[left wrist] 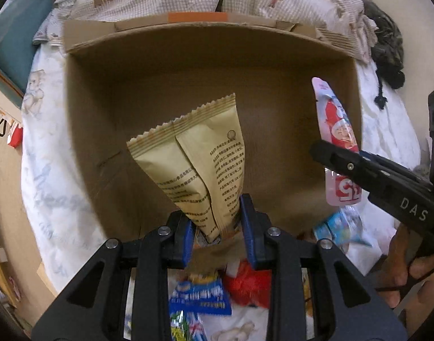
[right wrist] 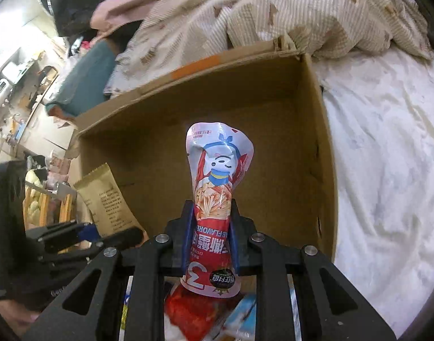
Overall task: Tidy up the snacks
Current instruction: 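Carry both snacks over the cardboard box and open both grippers inside, then lift both grippers out of the box back toward the pile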
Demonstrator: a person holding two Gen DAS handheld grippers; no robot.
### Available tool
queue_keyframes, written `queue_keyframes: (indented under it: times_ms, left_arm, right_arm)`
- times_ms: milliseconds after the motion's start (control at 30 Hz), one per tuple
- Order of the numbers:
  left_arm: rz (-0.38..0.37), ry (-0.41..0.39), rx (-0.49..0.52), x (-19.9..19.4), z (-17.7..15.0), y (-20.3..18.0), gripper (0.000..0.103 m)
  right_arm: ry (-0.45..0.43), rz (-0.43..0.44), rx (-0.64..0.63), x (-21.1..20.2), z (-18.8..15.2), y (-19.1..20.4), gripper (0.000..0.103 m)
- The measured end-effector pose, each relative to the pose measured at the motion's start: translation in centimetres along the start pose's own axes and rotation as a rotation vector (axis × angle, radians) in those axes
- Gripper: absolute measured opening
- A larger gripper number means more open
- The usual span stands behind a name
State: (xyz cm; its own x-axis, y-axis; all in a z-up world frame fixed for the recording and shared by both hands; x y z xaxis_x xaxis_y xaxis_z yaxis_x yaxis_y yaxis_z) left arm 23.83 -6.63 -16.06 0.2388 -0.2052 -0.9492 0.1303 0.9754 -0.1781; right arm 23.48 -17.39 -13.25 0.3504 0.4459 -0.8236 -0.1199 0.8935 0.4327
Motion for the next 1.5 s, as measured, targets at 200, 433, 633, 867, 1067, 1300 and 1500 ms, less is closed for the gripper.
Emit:
queue_keyframes:
  times_ms: [200,433,633,867,1067,1300,1500]
  left_arm:
    - [0.051,0.004,0.057,2.1,1.3,-0.6,0.025]
    - [0.067,0.026,0.077,3.4,1.1,-0.6,0.026]
    - [0.097,0.011,0.069,2.6,1.3,-0.3,0.045]
    - [0.132,-0.092,0.109,-0.8,1.9,-0.5,0.08]
    - [0.143,-0.135,0.099,-3.3,2.3,-0.3,0.081]
    - [0.126,-0.19,0.056,-6.3,1.0,0.2,0.081]
    - [0.112,-0.276,0.022,-9.5,-1.6,0.9,0.081]
  right_arm:
    - [0.02,-0.005,-0.002,2.0,0.3,-0.8,0.023]
    - [0.039,-0.062,-0.055,3.2,-0.1,-1.4,0.024]
    - [0.01,-0.03,-0.033,2.4,0.5,-1.5,0.047]
    - [-0.065,0.014,-0.021,0.1,1.9,-1.1,0.066]
    - [-0.123,0.017,-0.039,-2.0,2.5,-0.6,0.074]
    - [-0.163,0.015,-0.056,-4.6,2.1,0.1,0.074]
    - [-0.187,0.011,-0.084,-6.8,-0.1,1.3,0.074]
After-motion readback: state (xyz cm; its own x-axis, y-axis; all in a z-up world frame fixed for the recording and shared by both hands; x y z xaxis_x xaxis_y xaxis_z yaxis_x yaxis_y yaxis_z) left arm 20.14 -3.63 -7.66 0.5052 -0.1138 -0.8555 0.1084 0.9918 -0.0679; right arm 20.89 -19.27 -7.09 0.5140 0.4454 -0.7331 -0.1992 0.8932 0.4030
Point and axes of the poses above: each gripper's, at about its wrist camera, not at the fingertips, and x roughly the way its jaws point, y to its left, z to its top, the point moved 8 cm from there along x, roughly the way its jaws point, and after that the axes turned 1 degree about -x, right-handed, at the moved point
